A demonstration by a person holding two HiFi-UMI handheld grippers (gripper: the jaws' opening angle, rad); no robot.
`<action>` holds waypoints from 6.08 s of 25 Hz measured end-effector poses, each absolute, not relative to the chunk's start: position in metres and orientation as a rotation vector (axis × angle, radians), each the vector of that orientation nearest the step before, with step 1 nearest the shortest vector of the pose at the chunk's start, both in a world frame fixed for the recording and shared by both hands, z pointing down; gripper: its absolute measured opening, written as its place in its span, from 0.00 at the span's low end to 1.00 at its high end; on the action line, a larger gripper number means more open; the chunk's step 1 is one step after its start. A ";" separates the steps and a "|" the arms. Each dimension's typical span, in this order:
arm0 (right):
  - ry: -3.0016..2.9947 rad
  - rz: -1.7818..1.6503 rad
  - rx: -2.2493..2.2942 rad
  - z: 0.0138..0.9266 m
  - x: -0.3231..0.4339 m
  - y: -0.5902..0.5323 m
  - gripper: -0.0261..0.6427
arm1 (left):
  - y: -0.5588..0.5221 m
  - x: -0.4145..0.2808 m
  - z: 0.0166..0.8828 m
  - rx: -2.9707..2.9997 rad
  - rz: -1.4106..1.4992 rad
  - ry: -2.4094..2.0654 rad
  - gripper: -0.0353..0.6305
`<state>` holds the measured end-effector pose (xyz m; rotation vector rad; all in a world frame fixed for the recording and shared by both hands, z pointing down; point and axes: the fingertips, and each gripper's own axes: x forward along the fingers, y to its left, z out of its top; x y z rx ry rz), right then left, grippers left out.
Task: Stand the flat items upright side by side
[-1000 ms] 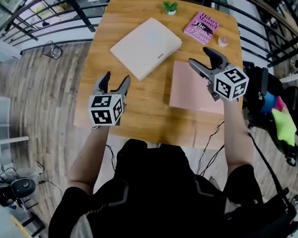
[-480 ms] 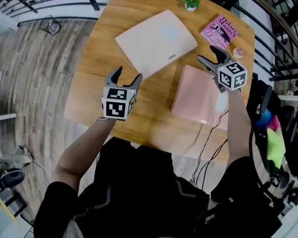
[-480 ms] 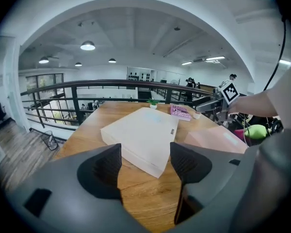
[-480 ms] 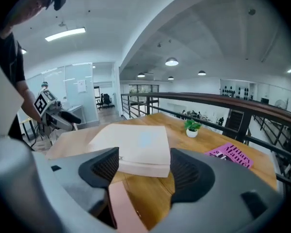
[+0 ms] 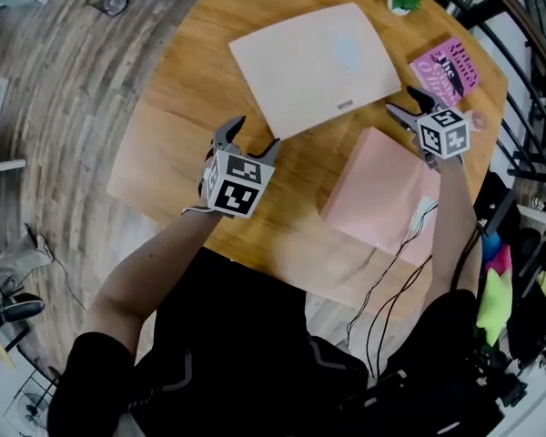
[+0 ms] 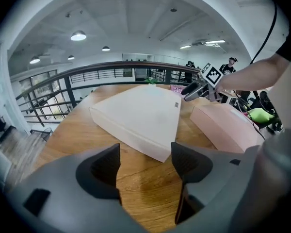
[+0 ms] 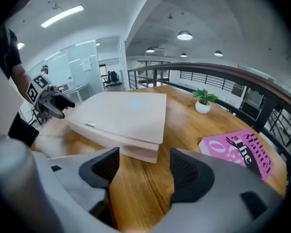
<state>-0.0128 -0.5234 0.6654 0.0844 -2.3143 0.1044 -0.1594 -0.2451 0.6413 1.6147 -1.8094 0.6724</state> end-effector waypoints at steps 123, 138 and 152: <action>-2.857 0.084 0.216 0.408 -0.121 -0.271 0.61 | -0.073 -0.261 0.350 1.784 0.147 -2.321 0.38; -2.710 0.235 0.507 0.475 -0.161 -0.285 0.51 | -0.060 -0.342 0.352 1.940 0.210 -2.208 0.38; -2.567 0.334 0.859 0.476 -0.213 -0.254 0.48 | -0.049 -0.397 0.365 1.960 0.113 -2.175 0.36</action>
